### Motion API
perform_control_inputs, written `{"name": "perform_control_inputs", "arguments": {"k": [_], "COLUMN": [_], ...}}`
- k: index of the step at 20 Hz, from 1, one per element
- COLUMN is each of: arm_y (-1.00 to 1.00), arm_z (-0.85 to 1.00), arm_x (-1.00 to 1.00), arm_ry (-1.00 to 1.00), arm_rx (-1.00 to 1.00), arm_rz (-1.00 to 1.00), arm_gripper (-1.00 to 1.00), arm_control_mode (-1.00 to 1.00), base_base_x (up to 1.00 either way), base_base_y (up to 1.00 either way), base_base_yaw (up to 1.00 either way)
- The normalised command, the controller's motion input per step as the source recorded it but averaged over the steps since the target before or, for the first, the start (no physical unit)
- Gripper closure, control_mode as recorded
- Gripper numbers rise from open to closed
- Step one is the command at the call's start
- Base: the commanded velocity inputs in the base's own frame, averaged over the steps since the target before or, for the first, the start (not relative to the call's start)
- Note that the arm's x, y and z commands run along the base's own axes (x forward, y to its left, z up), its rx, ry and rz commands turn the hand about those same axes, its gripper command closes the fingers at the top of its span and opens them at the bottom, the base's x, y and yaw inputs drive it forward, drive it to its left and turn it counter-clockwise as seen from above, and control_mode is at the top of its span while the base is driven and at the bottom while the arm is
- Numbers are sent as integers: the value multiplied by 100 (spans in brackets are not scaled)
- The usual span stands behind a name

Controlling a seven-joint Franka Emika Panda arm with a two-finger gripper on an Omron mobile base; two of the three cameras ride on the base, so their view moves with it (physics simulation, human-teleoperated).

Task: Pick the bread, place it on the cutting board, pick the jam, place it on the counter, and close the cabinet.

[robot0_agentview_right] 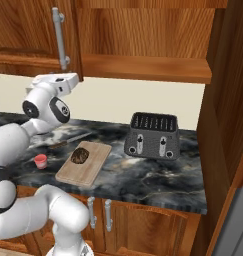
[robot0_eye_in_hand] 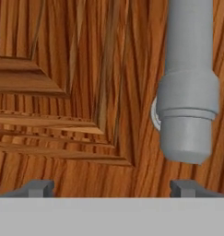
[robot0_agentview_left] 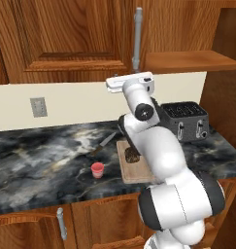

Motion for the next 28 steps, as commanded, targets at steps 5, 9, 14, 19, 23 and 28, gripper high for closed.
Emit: {"name": "perform_control_inputs", "arguments": {"k": [5, 9, 14, 19, 23, 28], "arm_y": [0, 0, 0, -4, -9, -10], "arm_z": [-1, 0, 0, 0, 4, 5], "arm_x": [37, 23, 25, 31, 27, 4], "arm_ry": [0, 3, 0, 0, 2, 1], "arm_rx": [0, 0, 0, 1, 3, 1], "arm_rz": [3, 3, 3, 4, 4, 2], "arm_gripper": [-100, -100, -100, -100, -100, -100], "arm_control_mode": [-100, -100, -100, -100, -100, -100], "base_base_x": [0, 0, 0, 0, 0, 0], "base_base_y": [0, 0, 0, 0, 0, 0], "base_base_yaw": [0, 0, 0, 0, 0, 0]}}
